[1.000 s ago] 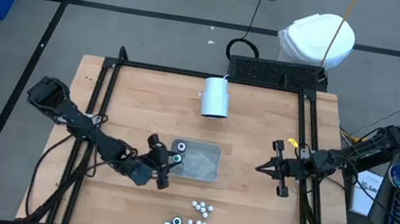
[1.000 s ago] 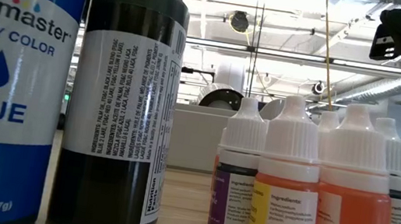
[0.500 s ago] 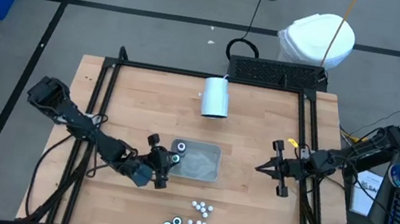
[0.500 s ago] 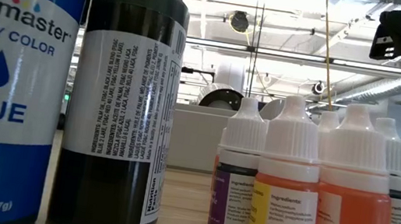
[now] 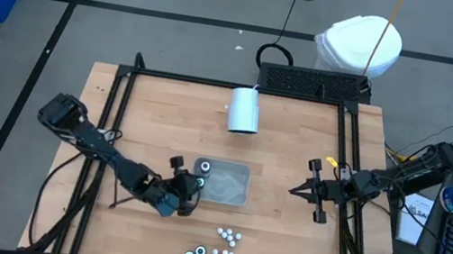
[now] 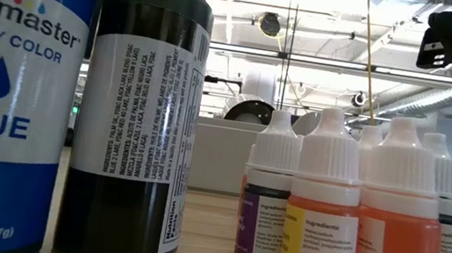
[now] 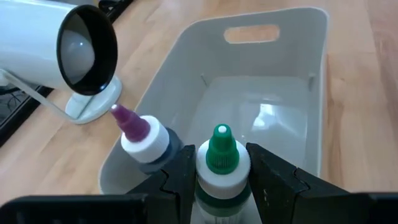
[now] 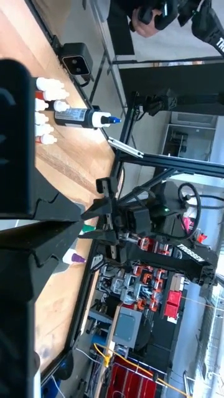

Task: Pick & Place food coloring
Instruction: Put the large green food coloring bottle into the gray bin

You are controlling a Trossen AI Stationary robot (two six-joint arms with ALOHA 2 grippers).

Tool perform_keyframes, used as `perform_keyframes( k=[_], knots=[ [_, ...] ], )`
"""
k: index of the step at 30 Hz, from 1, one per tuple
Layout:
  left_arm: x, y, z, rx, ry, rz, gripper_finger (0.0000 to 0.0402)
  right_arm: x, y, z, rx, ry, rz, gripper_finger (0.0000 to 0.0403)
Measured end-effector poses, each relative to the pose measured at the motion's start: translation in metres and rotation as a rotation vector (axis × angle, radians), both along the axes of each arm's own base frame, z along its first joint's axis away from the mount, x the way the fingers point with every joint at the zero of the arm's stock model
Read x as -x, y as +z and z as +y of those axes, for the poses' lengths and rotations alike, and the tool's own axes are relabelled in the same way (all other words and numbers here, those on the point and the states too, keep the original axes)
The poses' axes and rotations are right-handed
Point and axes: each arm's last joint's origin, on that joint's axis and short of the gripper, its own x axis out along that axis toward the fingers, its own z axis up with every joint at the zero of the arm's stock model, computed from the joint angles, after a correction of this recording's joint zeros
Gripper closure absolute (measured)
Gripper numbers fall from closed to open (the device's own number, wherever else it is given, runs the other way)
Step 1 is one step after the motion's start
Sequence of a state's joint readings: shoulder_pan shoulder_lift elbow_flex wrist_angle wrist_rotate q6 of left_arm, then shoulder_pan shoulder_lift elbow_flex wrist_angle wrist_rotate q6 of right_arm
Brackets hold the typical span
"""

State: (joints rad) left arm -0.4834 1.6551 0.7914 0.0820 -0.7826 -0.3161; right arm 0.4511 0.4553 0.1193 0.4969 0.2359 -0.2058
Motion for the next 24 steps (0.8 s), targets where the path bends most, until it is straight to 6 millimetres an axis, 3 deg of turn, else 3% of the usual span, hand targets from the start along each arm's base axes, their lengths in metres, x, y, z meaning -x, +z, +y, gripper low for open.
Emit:
perform_keyframes(
  k=[19, 24],
  knots=[
    [-0.0001, -0.0026, 0.0027, 0.028, -0.022, 0.039, 0.0268, 0.0000, 0.0000, 0.0000, 0.016, -0.002, -0.003, 0.0403],
    [0.0003, -0.0036, 0.0023, 0.057, -0.027, 0.045, 0.0244, 0.0000, -0.0001, 0.0000, -0.001, 0.000, 0.001, 0.0403]
  ],
)
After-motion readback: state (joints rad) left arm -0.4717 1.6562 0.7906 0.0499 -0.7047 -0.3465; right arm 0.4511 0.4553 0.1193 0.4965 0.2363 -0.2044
